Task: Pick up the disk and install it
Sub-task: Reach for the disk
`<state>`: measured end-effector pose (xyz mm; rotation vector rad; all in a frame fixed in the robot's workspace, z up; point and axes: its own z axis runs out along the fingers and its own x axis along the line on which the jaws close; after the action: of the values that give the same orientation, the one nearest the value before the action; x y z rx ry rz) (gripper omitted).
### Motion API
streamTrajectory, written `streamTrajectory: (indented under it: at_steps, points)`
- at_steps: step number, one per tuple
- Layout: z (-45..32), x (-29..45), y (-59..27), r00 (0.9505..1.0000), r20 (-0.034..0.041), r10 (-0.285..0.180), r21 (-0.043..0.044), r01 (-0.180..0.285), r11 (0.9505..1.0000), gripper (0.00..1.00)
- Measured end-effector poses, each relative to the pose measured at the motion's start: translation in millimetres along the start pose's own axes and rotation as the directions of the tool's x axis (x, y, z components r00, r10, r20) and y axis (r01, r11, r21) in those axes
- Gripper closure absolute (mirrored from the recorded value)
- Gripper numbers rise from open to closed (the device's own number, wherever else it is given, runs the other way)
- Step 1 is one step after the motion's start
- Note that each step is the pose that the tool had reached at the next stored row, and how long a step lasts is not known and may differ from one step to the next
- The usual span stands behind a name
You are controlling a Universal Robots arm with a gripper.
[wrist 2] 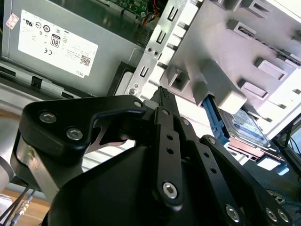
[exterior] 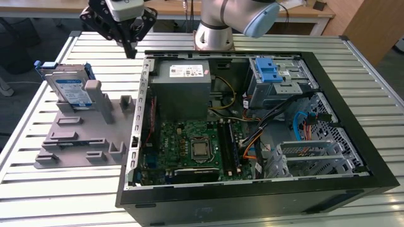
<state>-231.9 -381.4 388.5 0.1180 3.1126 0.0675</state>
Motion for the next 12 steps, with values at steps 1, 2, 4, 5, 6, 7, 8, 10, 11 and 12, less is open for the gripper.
streamTrajectory:
  at_steps: [1,2,4,5,6,7,8,10,11,12]
  points:
    - [0.1,1.1,0.6,1.0,0.0001,0.0,-0.0001,0.0,1.0,0.89]
    - [0.1,2.1,1.1,1.0,0.0,0.0,0.0,0.0,1.0,0.89]
    - [0.2,4.0,1.9,1.0,0.0,0.0,0.0001,0.0,1.0,0.89]
    - [0.4,5.0,2.3,1.0,0.0001,0.0,-0.0001,0.0,1.0,0.89]
    - [0.4,6.0,2.7,1.0,0.0001,0.0,-0.0001,0.0,1.0,0.89]
    - [0.5,6.7,3.3,1.0,0.0001,0.0,-0.0002,0.0,1.0,0.89]
    - [0.6,7.4,4.0,1.0,0.0001,0.0,-0.0001,0.0,1.0,0.89]
    - [0.7,8.6,5.5,1.0,0.0001,0.0,-0.0001,0.0,1.0,0.89]
    - [0.8,9.1,6.3,1.0,0.0001,0.0,-0.0001,0.0,1.0,0.89]
    - [0.8,9.6,7.1,1.0,0.0001,0.0,-0.0001,0.0,1.0,0.89]
